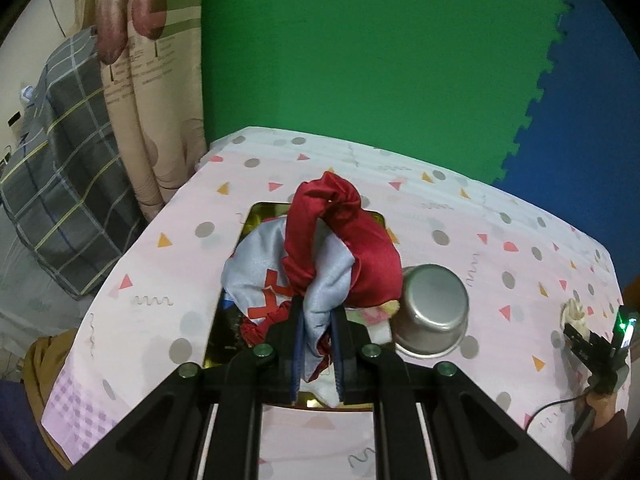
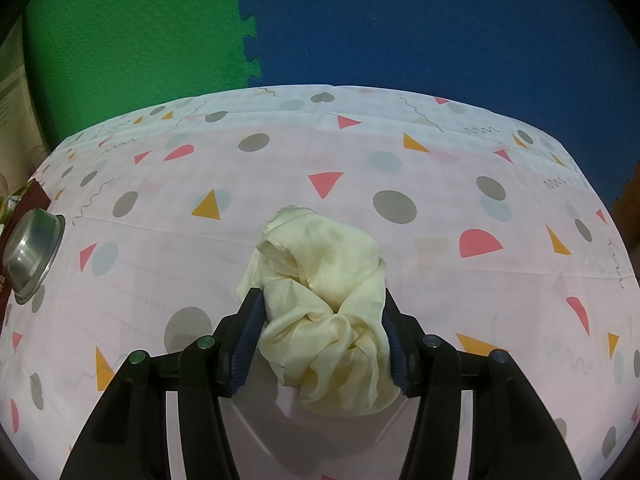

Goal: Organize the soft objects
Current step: 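Carry the satin pouch with the left tool and release it in the tray, then lift the cream scrunchie with the right tool toward the tin tray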

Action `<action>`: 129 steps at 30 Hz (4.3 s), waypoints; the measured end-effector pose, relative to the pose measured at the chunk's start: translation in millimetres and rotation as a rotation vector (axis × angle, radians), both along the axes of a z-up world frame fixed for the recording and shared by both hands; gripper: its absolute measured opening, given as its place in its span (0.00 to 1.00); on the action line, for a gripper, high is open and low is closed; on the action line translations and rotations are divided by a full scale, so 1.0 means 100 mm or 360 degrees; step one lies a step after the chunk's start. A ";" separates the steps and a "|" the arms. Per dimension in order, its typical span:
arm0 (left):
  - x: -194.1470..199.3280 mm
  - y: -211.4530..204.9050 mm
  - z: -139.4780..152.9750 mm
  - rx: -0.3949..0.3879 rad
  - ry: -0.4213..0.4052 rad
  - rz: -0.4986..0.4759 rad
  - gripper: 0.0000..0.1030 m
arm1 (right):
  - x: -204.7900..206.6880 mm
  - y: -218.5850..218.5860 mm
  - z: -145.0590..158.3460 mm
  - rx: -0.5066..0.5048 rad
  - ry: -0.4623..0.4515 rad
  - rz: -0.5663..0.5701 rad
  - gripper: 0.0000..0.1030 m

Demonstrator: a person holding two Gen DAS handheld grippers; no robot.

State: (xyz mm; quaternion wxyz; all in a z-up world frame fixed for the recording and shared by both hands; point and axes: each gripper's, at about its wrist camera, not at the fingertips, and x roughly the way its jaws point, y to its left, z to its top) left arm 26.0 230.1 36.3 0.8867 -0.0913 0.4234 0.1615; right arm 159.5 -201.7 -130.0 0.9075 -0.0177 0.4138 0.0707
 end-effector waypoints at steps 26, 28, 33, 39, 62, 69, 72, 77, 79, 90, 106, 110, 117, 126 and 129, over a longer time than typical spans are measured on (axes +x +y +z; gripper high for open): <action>0.50 0.49 -0.76 -0.0040 0.0210 0.0080 0.14 | 0.03 -0.01 -0.01 -0.0014 0.0003 -0.0012 0.56; 0.49 0.48 -0.75 -0.0033 0.0214 0.0067 0.15 | 0.03 -0.01 -0.01 -0.0013 0.0003 -0.0011 0.56; 0.46 0.45 -0.71 -0.0027 0.0234 0.0053 0.29 | 0.03 -0.01 -0.01 -0.0013 0.0003 -0.0011 0.57; 0.34 0.36 -0.57 -0.0005 0.0223 0.0013 0.36 | 0.02 -0.01 -0.01 -0.0014 0.0004 -0.0012 0.57; -0.11 0.18 -0.44 0.0079 0.0155 0.0004 0.38 | 0.02 -0.02 0.00 -0.0014 0.0009 -0.0014 0.57; -0.21 0.26 -0.48 0.0100 0.0135 0.0060 0.38 | -0.02 0.04 0.02 -0.0008 0.0021 -0.0058 0.52; -0.22 0.31 -0.52 0.0093 0.0144 0.0084 0.38 | -0.07 0.06 0.03 -0.0008 0.0015 -0.0069 0.39; -0.25 0.37 -0.62 0.0058 0.0165 0.0095 0.38 | -0.11 0.08 0.06 0.0023 0.0033 -0.0087 0.25; -0.26 0.39 -0.64 0.0053 0.0164 0.0096 0.38 | -0.13 0.11 0.08 0.0025 0.0037 -0.0086 0.23; -0.33 0.44 -0.68 0.0050 0.0147 0.0099 0.38 | -0.34 0.33 0.32 0.0035 -0.0019 -0.0011 0.20; -0.45 0.60 -0.77 0.0026 0.0143 0.0146 0.38 | -0.51 0.73 0.54 0.0014 -0.0026 0.0092 0.20; -0.49 0.62 -0.79 0.0030 0.0141 0.0143 0.38 | -0.54 0.84 0.60 0.0003 -0.0033 0.0119 0.20; -0.55 0.70 -0.76 0.0054 0.0085 0.0190 0.38 | -0.62 1.03 0.69 -0.0013 -0.0053 0.0165 0.20; -0.58 0.78 -0.79 0.0051 0.0098 0.0242 0.38 | -0.69 1.29 0.78 -0.0006 -0.0069 0.0238 0.20; -0.58 0.78 -0.81 0.0040 0.0098 0.0233 0.38 | -0.71 1.39 0.81 -0.0001 -0.0069 0.0275 0.20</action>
